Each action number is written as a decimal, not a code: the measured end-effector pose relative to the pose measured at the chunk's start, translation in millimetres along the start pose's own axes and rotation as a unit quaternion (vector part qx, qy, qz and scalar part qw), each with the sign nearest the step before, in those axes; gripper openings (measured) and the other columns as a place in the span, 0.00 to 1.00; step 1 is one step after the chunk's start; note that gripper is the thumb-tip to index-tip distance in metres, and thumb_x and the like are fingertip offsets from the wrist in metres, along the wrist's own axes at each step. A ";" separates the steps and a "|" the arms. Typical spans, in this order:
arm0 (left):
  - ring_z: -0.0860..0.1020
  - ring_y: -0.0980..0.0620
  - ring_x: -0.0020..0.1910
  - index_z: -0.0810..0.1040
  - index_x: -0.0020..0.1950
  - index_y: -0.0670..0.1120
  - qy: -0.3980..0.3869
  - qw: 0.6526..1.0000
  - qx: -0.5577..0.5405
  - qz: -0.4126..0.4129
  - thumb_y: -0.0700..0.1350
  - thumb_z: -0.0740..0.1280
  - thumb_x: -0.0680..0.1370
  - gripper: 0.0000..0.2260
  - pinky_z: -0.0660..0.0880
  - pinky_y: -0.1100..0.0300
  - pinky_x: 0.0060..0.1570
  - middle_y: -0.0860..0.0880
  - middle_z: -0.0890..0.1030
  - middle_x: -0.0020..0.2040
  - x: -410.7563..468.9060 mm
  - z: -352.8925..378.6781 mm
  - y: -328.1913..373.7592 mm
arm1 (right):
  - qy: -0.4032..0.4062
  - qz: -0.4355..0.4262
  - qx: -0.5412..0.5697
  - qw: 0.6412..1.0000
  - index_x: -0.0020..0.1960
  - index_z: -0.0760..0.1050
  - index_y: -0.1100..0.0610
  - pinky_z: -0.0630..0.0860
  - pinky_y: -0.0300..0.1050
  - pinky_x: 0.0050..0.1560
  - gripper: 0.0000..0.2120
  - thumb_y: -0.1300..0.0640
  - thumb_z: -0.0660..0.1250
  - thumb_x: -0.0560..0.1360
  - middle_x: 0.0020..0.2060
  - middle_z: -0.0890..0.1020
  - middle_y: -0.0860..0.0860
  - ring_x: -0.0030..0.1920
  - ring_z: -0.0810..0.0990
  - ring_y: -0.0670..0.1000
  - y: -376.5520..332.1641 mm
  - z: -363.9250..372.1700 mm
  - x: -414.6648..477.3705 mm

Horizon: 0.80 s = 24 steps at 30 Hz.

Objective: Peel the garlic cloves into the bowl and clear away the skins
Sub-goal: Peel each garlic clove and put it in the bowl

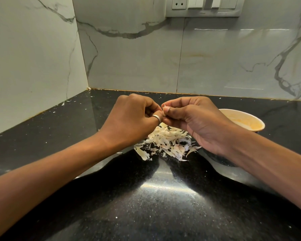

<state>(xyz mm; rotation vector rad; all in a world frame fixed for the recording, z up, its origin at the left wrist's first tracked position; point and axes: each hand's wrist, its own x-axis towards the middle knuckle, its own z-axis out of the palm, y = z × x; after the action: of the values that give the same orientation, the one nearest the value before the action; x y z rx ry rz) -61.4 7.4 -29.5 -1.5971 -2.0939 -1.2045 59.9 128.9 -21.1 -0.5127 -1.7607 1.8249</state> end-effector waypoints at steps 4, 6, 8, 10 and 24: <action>0.80 0.62 0.33 0.86 0.47 0.48 -0.006 1.000 0.006 0.002 0.45 0.72 0.77 0.04 0.78 0.61 0.35 0.58 0.82 0.33 -0.5 0.8 -0.4 | 0.003 -0.001 -0.012 1.000 0.48 0.82 0.67 0.85 0.43 0.48 0.03 0.71 0.71 0.76 0.41 0.85 0.59 0.40 0.84 0.51 1.5 1.0 0.0; 0.80 0.64 0.32 0.86 0.46 0.48 -0.004 1.000 0.011 0.004 0.45 0.72 0.76 0.03 0.77 0.67 0.34 0.59 0.81 0.32 -0.8 1.0 -0.4 | 0.004 0.001 -0.014 1.000 0.48 0.83 0.67 0.85 0.41 0.46 0.03 0.70 0.71 0.76 0.40 0.85 0.59 0.39 0.84 0.51 1.8 1.0 0.1; 0.79 0.67 0.31 0.85 0.44 0.48 0.001 1.000 0.018 0.009 0.45 0.72 0.76 0.03 0.73 0.72 0.32 0.60 0.79 0.30 -1.2 1.4 -0.4 | 0.005 0.002 -0.012 1.000 0.49 0.83 0.67 0.84 0.40 0.44 0.03 0.70 0.71 0.76 0.40 0.85 0.59 0.38 0.84 0.50 2.1 1.5 0.6; 0.77 0.67 0.31 0.84 0.43 0.49 0.003 1.000 0.028 0.014 0.45 0.72 0.76 0.02 0.70 0.74 0.32 0.61 0.77 0.29 -1.3 2.1 -1.0 | 0.003 0.002 -0.013 1.000 0.49 0.83 0.67 0.84 0.39 0.43 0.03 0.70 0.71 0.76 0.39 0.85 0.58 0.38 0.85 0.50 2.4 2.2 0.5; 0.75 0.61 0.32 0.83 0.42 0.49 0.013 0.996 0.084 0.026 0.45 0.71 0.74 0.02 0.68 0.68 0.34 0.57 0.79 0.34 4.5 -2.9 -8.4 | -0.033 0.027 -0.003 0.999 0.53 0.82 0.70 0.85 0.42 0.45 0.07 0.73 0.67 0.77 0.48 0.85 0.67 0.42 0.84 0.54 -2.9 0.0 -1.9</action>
<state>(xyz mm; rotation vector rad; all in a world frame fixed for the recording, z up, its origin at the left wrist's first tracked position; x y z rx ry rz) -71.4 7.9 -28.8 -1.5418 -2.0637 -0.9977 61.8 127.7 -18.4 -0.5122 -1.8136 1.8929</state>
